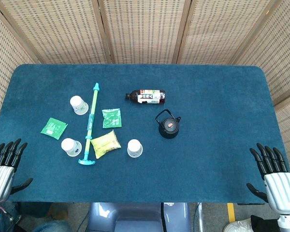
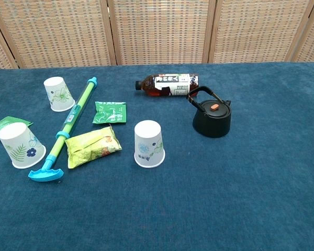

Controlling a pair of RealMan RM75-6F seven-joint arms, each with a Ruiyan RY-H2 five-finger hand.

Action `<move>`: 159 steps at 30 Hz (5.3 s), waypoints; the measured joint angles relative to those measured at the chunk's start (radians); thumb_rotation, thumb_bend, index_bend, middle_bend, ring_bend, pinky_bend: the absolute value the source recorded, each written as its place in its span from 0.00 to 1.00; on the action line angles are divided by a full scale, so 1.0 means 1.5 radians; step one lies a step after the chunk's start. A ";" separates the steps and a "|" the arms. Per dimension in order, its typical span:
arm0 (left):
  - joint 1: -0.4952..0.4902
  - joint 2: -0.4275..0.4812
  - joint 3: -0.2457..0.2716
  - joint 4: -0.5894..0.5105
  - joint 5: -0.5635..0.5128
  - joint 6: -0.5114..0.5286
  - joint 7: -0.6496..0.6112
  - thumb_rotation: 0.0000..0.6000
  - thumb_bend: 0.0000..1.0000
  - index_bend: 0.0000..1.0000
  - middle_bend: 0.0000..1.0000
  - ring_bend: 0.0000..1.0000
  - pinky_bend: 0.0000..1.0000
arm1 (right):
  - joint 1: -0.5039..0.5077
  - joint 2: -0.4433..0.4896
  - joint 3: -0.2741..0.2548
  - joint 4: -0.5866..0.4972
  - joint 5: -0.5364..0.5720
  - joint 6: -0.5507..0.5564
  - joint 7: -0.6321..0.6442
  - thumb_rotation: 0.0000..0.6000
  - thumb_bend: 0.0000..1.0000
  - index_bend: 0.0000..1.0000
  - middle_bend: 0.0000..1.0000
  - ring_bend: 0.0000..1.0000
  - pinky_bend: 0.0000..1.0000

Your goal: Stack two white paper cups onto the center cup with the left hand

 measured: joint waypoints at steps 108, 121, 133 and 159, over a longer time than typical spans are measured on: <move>-0.709 -0.175 -0.131 -0.001 -0.465 -0.508 0.276 1.00 0.00 0.04 0.02 0.03 0.17 | 0.032 -0.002 0.054 0.000 0.153 -0.062 0.017 1.00 0.00 0.00 0.00 0.00 0.00; -0.695 -0.160 -0.144 0.066 -0.455 -0.476 0.208 1.00 0.00 0.00 0.00 0.00 0.05 | 0.034 -0.003 0.052 0.001 0.155 -0.066 0.011 1.00 0.00 0.00 0.00 0.00 0.00; -0.677 -0.193 -0.144 0.339 -0.560 -0.531 0.133 1.00 0.00 0.06 0.01 0.03 0.11 | 0.042 -0.006 0.055 0.006 0.174 -0.086 0.008 1.00 0.00 0.00 0.00 0.00 0.00; -0.642 -0.344 -0.146 0.752 -0.476 -0.725 -0.127 1.00 0.00 0.33 0.21 0.22 0.28 | 0.055 -0.024 0.057 0.015 0.197 -0.106 -0.024 1.00 0.00 0.00 0.00 0.00 0.00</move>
